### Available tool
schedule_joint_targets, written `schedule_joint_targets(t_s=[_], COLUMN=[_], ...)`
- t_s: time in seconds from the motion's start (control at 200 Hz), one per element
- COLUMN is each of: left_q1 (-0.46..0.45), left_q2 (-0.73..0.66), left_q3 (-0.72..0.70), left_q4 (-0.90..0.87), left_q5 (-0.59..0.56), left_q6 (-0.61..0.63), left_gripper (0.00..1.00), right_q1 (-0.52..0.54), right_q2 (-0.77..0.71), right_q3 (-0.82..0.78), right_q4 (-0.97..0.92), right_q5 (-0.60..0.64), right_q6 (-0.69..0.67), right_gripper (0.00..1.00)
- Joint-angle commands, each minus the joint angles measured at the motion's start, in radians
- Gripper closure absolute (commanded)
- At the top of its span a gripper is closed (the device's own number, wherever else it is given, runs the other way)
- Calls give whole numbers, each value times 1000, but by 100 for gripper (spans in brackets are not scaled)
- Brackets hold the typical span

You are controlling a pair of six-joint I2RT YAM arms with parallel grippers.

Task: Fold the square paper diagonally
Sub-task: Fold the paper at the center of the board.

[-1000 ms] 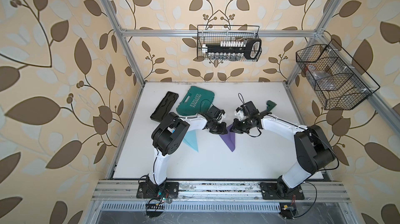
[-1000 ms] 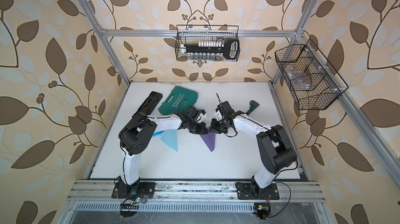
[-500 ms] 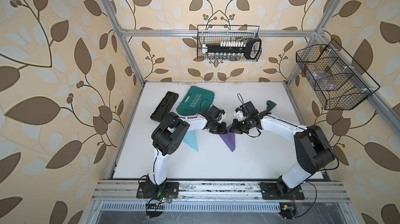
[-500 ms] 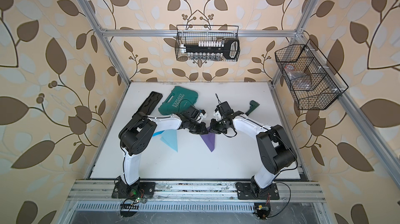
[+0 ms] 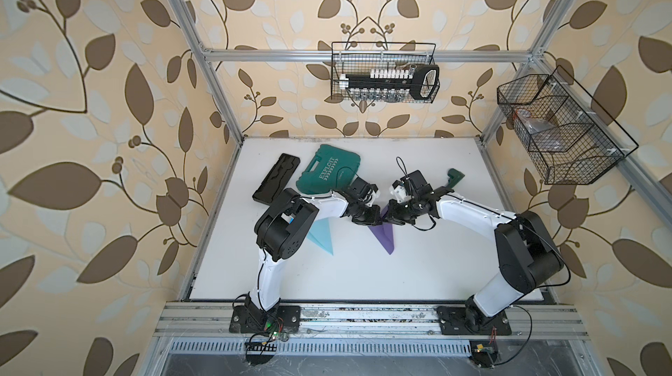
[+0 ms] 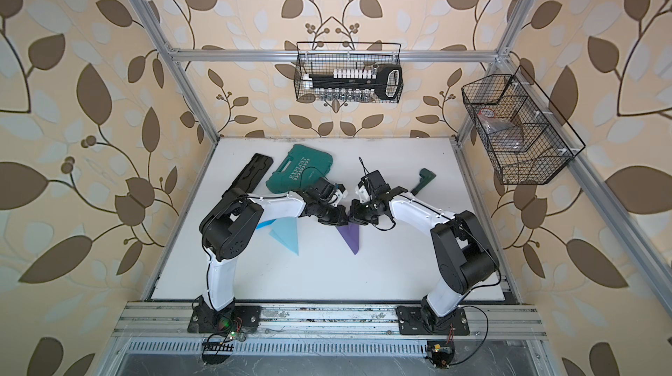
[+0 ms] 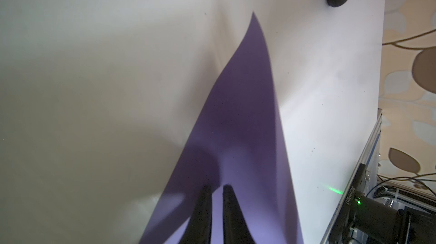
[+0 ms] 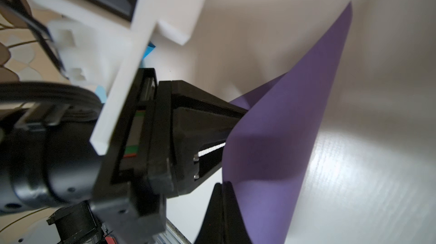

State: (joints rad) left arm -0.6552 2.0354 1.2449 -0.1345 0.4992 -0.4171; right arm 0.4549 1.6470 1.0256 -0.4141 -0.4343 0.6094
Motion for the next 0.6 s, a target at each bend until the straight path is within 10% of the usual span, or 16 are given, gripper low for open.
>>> schedule_joint_targets(t_s=[0.0, 0.595], left_q1=[-2, -3], left_q2=[12, 14], left_q3=[-15, -15], left_q4=[-72, -71], left_q5=[-39, -39], left_q6=[29, 26], left_gripper=[87, 87], right_q1=[10, 18], right_q2=[-3, -3], right_q3=[41, 56], right_q4=[15, -7], right_q5=[-12, 10], right_q6=[15, 9], right_gripper=[100, 100])
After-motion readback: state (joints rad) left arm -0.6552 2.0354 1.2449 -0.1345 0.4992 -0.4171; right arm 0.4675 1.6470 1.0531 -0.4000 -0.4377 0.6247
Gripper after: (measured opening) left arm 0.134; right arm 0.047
